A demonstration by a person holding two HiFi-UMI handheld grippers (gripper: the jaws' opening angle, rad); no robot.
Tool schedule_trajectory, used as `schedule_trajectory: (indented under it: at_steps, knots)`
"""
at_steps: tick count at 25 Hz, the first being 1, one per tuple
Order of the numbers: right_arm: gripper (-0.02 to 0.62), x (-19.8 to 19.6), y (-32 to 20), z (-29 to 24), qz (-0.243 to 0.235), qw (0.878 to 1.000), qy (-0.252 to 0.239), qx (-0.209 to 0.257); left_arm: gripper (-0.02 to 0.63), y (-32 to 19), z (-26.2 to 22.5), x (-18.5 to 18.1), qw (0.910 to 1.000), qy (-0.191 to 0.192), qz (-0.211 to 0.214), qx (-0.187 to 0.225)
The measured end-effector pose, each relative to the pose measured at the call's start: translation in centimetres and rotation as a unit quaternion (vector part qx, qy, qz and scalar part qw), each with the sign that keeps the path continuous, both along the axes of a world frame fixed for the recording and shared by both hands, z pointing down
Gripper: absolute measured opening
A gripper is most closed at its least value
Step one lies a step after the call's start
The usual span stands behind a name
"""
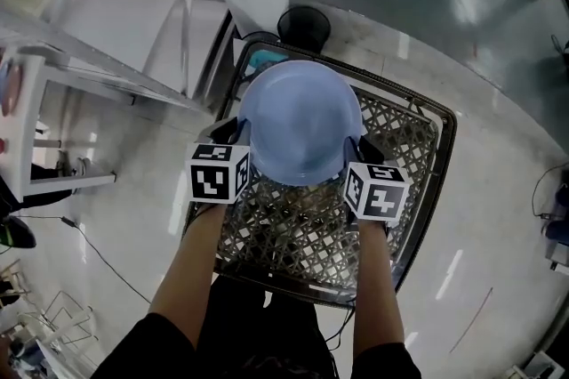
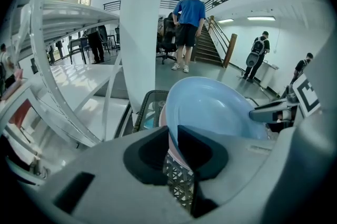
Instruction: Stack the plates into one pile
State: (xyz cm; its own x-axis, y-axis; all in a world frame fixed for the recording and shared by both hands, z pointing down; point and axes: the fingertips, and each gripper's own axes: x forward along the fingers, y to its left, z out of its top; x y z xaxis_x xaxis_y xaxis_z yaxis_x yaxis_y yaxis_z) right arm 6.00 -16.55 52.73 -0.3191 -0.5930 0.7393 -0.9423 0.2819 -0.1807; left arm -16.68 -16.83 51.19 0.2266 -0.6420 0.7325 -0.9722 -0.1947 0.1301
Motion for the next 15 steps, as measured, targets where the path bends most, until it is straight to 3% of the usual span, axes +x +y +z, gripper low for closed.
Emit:
schedule_trajectory:
  at_steps: [15]
  knots:
    - [0.097,0.3,-1.2,1.6,-0.014,0.999,0.028,-0.020,0.054,-1.5,2.4,0.3,0.9998,-0.001,0.005,-0.021]
